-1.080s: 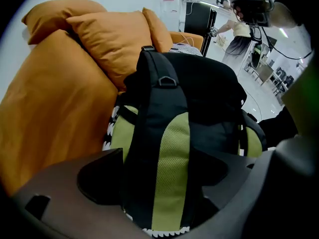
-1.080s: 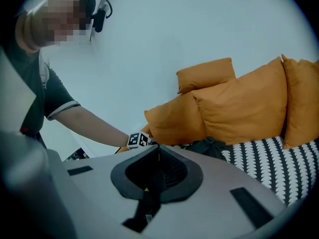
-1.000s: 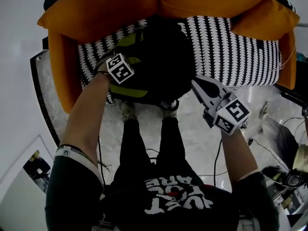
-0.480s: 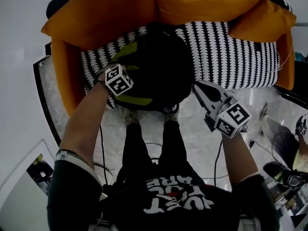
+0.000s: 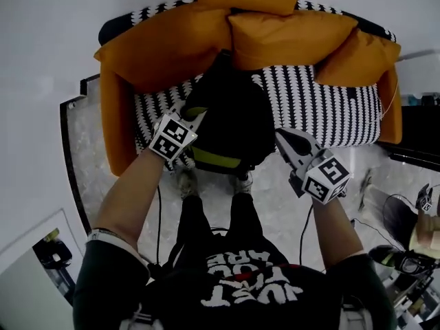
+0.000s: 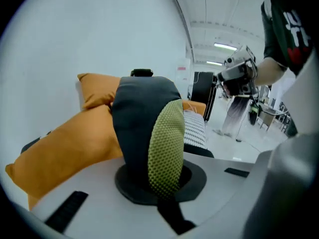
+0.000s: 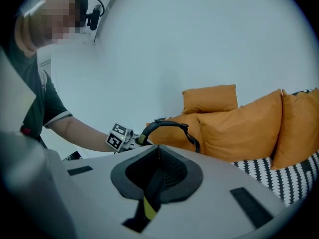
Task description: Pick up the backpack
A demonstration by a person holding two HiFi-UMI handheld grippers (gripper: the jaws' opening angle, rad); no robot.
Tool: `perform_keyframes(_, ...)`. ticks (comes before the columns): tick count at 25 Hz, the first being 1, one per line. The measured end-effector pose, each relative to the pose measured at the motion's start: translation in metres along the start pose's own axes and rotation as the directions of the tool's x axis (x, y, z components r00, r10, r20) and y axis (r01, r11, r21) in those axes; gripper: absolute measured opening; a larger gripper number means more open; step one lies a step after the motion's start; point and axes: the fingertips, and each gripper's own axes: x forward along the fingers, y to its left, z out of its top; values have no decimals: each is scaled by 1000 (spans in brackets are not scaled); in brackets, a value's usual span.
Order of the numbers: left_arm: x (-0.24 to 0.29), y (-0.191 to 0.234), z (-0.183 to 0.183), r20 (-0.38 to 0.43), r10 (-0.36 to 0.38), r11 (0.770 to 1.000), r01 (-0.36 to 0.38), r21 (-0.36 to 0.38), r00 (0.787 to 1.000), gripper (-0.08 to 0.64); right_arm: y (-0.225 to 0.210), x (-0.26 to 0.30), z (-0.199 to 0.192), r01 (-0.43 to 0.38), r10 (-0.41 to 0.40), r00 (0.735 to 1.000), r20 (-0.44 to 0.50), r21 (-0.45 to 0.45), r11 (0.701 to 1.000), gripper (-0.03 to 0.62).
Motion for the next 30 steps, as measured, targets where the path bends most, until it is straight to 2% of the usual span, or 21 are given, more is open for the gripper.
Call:
perform_keyframes(3,-22,-8,51,126,-18,999,22,-33,992,11,12,-12,27,16,-15,999,36,-34,999,31)
perform_keyframes(8,-63,-30,127,281,-63,994,84,-63,958,11,32,-38,67,46,-40,995,93,-66,997,31)
perform_keyframes(11,-85,-38,172,341,-68,994,95,-62,938,11,38,-54,93,69,-57,990,128,-91,993,31)
perform_keyframes(14,-104,-40,207,362,-59,995,86,-59,930,11,41,-72,122,88,-68,984,165,-117,989,31)
perform_keyframes(19,-149,-19,250,364,14,999,3,-44,931,11,48,-96,169,112,-69,970,235,-171,979,31)
perform_keyframes(23,-210,10,276,380,108,994,-95,-55,919,9,64,-109,199,124,-62,960,275,-215,969,31)
perform_keyframes(26,-264,38,302,408,180,984,-171,-60,895,9,76,-110,224,123,-46,954,298,-246,961,31)
perform_keyframes(30,-336,62,346,469,251,965,-258,-50,847,9,88,-112,259,118,-18,943,333,-284,951,31)
